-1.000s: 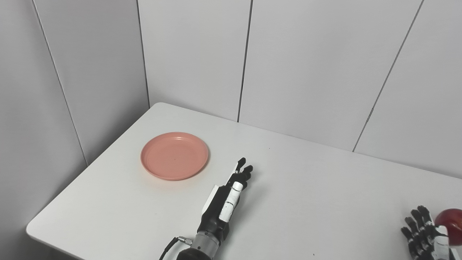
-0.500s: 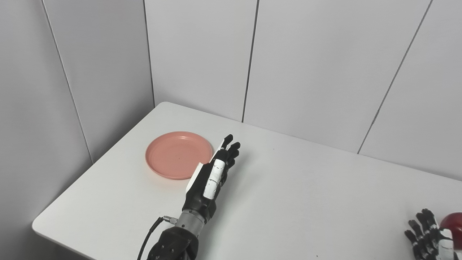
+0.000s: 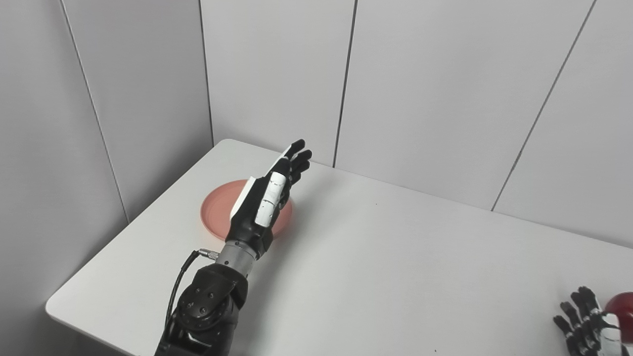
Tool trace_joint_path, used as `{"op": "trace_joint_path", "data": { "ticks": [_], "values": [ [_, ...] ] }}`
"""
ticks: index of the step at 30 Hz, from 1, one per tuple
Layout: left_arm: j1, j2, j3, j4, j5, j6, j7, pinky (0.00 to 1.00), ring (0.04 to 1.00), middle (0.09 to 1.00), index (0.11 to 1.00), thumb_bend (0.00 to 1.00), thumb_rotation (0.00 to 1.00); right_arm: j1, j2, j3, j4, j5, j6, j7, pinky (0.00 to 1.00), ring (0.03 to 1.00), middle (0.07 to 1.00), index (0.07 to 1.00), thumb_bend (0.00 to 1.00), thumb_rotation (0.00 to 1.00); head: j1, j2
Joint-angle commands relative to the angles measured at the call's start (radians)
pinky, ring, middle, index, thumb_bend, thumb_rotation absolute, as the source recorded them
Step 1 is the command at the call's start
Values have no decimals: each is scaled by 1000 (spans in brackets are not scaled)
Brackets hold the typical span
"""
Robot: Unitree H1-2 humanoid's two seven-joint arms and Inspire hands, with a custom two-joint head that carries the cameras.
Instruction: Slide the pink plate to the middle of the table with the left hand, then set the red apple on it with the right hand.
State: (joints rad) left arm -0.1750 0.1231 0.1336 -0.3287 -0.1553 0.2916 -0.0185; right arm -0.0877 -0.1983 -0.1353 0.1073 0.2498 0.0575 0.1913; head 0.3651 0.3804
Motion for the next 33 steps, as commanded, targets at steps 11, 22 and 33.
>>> {"op": "trace_joint_path", "data": {
  "ticks": [11,22,33],
  "values": [
    [-154,145,145,150,-80,-102,-19,897,887,898,880,885,1000,35,22,12,47,-7,-1,-4,953,968,981,965,891,1000,-5,-3],
    [-216,228,202,368,-133,-195,-64,916,882,876,910,943,1000,29,25,12,58,-6,-5,-8,932,951,967,948,912,1000,-7,-5],
    [-298,250,257,591,-175,-241,-60,903,876,889,917,909,985,31,23,16,50,-9,-2,-6,951,970,981,972,889,1000,-4,-6]
  ]
}}
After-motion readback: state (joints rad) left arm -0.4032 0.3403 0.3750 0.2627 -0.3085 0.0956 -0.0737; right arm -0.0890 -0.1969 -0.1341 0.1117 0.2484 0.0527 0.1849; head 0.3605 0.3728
